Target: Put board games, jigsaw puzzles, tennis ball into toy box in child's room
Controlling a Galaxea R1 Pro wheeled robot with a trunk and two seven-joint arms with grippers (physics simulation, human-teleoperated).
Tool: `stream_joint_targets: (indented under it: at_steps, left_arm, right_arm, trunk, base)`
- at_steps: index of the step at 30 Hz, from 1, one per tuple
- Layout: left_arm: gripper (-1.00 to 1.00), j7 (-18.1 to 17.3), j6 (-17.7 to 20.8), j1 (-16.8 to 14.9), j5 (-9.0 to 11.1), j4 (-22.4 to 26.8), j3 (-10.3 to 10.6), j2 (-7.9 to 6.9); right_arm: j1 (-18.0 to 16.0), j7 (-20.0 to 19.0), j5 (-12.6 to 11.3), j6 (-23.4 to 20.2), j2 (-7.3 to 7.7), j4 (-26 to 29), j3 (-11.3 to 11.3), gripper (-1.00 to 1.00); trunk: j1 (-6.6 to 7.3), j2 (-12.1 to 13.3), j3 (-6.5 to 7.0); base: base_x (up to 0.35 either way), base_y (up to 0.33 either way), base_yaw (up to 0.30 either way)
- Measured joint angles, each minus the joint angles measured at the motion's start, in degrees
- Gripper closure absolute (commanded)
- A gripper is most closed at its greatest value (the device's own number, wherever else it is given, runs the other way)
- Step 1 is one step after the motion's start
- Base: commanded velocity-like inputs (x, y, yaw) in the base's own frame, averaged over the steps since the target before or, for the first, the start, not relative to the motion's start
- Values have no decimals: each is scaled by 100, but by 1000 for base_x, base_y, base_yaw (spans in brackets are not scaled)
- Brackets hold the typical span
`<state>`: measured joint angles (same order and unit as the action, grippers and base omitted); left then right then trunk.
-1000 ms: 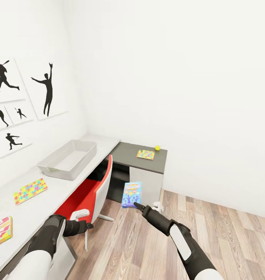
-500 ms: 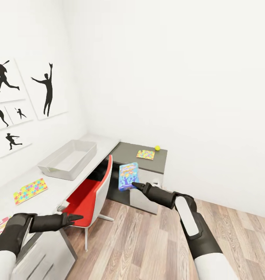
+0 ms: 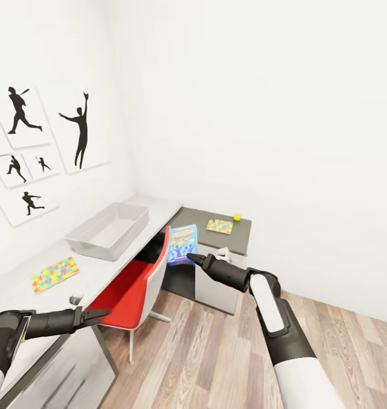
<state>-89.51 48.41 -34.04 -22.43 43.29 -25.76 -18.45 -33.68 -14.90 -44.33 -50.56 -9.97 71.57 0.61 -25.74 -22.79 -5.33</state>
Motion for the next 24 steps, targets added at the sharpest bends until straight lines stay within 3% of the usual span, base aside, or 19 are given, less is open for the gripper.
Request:
stream_joint_targets:
  at_steps: [16, 24]
  left_arm:
    - [-100, -1, -7, 0, 42, -1, 24, 20]
    - [-100, 0, -14, 1, 61, 0, 19, 22]
  right_arm:
    - [-44, 80, 17, 42, -2, 5, 16, 100]
    - [-46, 77, 20, 45, -1, 8, 25, 100]
  trunk:
    - [1, 0, 0]
    - [0, 0, 0]
  base:
    - [149, -183, 286]
    - [29, -31, 288]
